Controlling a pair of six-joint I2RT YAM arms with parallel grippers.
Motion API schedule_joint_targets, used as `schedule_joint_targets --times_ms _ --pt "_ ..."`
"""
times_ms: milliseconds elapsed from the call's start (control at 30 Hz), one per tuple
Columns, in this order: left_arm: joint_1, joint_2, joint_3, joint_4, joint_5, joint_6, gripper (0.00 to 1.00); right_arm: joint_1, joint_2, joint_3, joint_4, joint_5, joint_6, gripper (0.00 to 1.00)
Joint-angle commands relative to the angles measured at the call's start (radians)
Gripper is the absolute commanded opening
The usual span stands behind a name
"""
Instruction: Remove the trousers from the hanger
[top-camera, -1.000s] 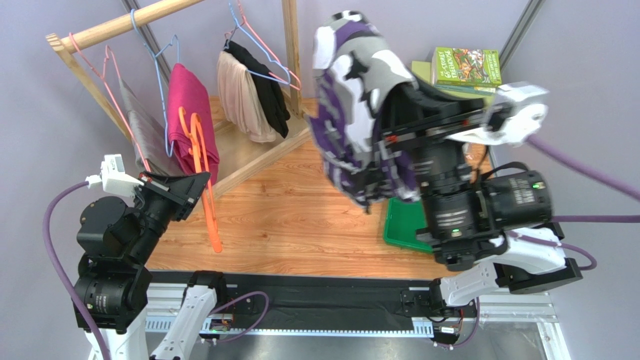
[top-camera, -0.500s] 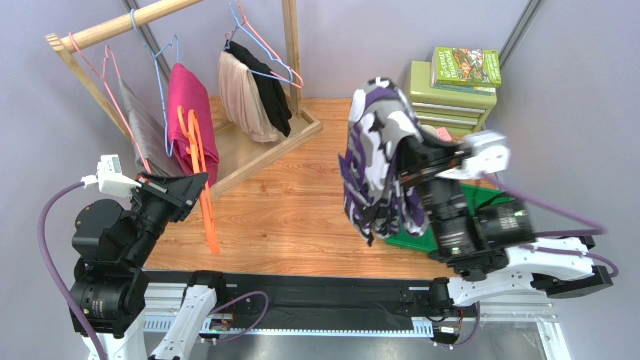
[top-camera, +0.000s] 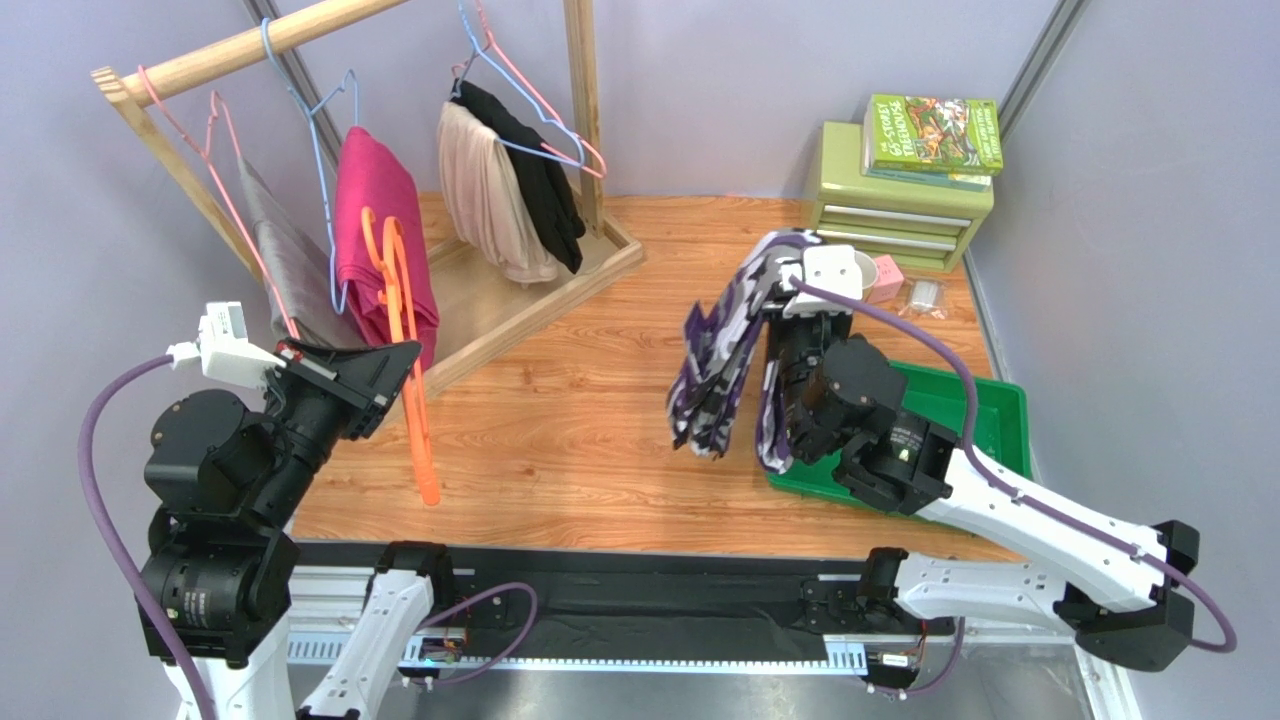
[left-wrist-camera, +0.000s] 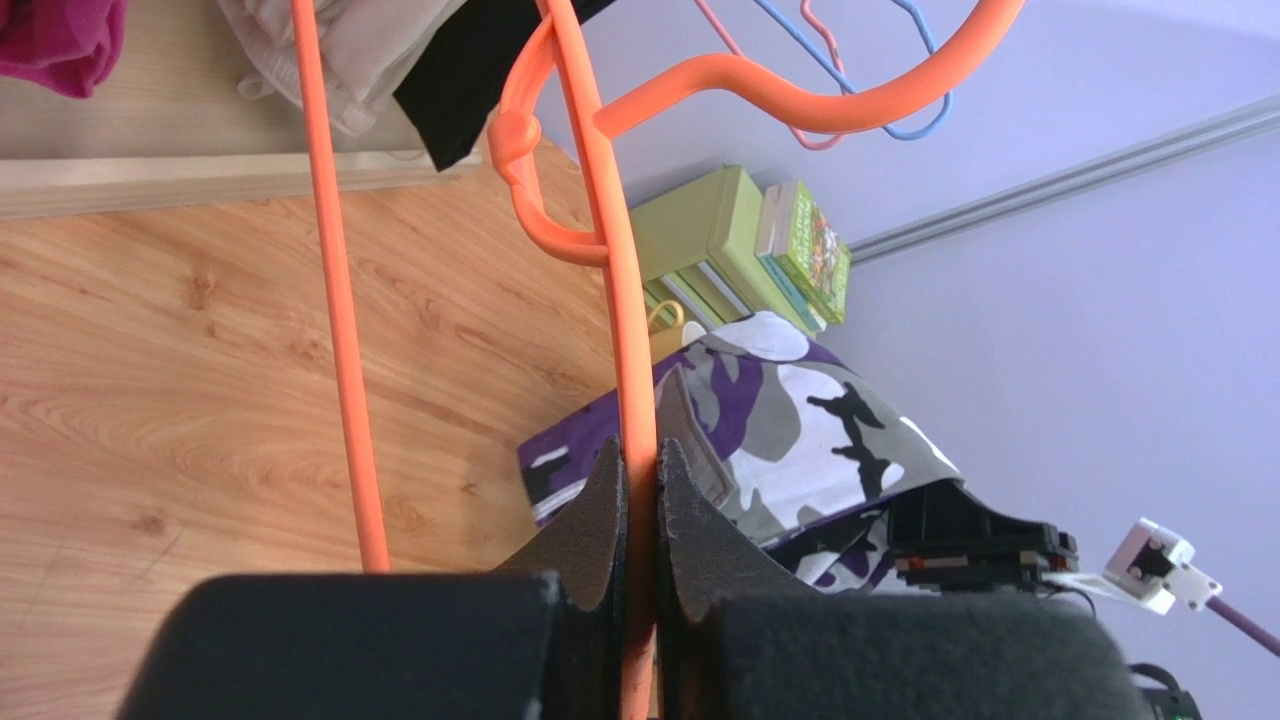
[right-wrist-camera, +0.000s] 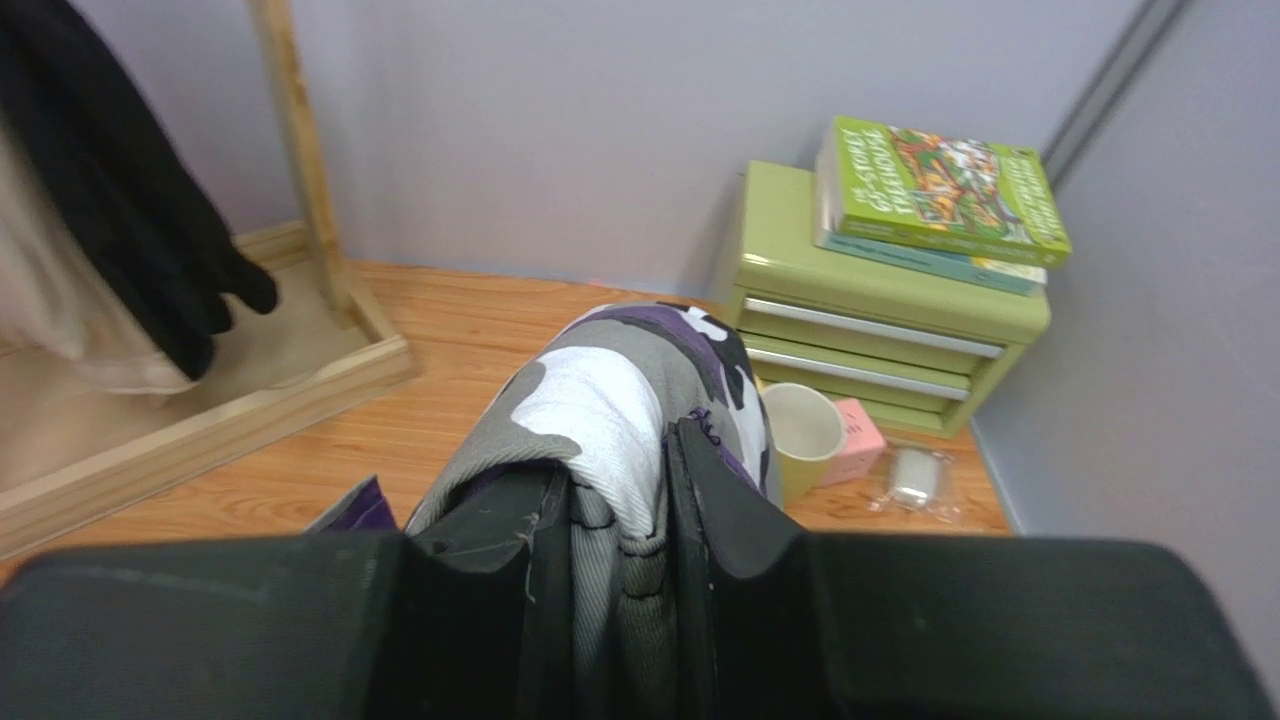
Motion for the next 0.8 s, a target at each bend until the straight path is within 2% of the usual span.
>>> schedule_joint_targets --times_ms 0,200,333,533,567,667,767 --pt "0.003 0.019 0.033 0.044 0.025 0.015 0.0 -0.112 -0.042 0.083 0.04 0.033 0.036 0.0" --pt "0.0 0.024 0.031 0.044 0.029 0.014 0.0 -0.274 -0.218 -0.005 -0.009 0.069 0.014 0.0" --pt "0.0 0.022 0.019 0.057 0.039 0.011 0.0 -0.386 -0.346 -0.034 -0.118 0.096 0.039 0.0" --pt "0.0 0.021 0.008 0.074 0.029 0.023 0.0 -0.405 -0.464 -0.049 -0.417 0.128 0.209 0.0" --pt "0.0 0.022 0.008 0.075 0.032 0.023 0.0 -0.405 -0.464 -0.051 -0.513 0.159 0.268 0.0" --pt "0.0 0.019 -0.002 0.081 0.052 0.018 0.0 -0.405 -0.449 -0.08 -0.665 0.197 0.377 0.0" --pt "0.0 0.012 -0.033 0.092 0.066 0.011 0.0 -0.405 -0.402 -0.13 -0.764 0.166 0.48 0.0"
